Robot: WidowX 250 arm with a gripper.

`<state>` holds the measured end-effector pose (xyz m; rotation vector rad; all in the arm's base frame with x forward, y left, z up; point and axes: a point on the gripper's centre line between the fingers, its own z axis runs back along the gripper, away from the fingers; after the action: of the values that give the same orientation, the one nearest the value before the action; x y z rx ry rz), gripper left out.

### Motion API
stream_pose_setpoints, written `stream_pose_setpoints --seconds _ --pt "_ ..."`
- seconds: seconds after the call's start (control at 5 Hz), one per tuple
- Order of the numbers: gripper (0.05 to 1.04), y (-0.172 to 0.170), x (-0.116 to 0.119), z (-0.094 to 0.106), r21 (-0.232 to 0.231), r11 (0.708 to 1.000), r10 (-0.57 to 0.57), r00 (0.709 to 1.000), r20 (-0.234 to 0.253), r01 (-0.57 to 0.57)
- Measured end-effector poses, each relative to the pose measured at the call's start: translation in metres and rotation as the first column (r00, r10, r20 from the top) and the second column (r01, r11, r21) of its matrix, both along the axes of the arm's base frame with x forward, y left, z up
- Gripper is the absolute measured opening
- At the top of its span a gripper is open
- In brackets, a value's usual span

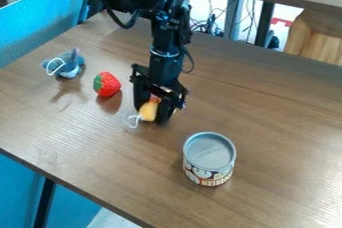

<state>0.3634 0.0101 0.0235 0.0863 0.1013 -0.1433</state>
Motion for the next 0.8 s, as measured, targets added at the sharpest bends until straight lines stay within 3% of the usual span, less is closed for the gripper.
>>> stream_pose_setpoints --seconds 0.2,0.4,0.6,0.8 --pt "0.542 -0.007 -0.004 0.024 -0.034 0.998 0.064 0.994 0.091 -0.061" --pt "0.49 -0.034 0.0 0.075 -0.018 0.994 0.107 0.973 0.206 -0.106" --pt "0.489 -0.085 0.016 0.114 -0.047 0.996 0.088 0.953 0.289 -0.078" --pt "0.489 -0.13 0.016 0.096 -0.08 0.996 0.059 0.961 0.27 -0.038"
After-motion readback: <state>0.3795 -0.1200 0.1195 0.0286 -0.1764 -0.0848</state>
